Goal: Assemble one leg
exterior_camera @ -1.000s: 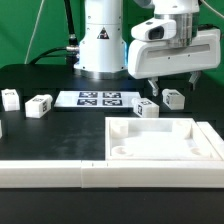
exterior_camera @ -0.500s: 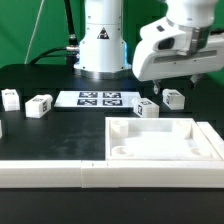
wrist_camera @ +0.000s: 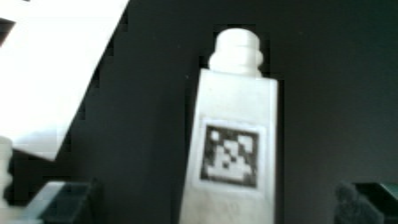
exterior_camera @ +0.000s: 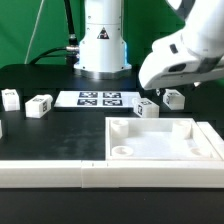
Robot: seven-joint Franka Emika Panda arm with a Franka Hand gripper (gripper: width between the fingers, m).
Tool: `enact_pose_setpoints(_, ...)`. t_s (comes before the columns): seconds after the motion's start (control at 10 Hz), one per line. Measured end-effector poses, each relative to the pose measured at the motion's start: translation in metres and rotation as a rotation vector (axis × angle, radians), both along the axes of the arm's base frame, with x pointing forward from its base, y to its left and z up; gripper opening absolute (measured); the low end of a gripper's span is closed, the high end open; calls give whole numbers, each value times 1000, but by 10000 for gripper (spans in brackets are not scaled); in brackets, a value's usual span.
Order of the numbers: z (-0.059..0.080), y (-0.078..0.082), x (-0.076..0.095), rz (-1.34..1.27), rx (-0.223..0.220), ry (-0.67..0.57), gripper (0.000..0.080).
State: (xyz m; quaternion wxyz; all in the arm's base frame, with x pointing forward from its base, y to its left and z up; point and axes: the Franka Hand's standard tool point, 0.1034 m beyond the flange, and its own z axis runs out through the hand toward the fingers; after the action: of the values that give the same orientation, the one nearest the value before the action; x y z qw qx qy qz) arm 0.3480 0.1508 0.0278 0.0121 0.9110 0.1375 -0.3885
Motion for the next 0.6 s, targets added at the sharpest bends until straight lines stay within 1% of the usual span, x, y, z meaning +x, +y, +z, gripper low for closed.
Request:
enact_pose_setpoints(0.1,-6,2,1,-10,-19,50,649)
enact_pose_setpoints(0.2,-11,4,2,-26,-30,31,649)
enact_pose_setpoints(0.4,-16,5,-4,-41,-49,26,649)
enact_pose_setpoints(0.6,-19,6,-7,-41,-51,20,649)
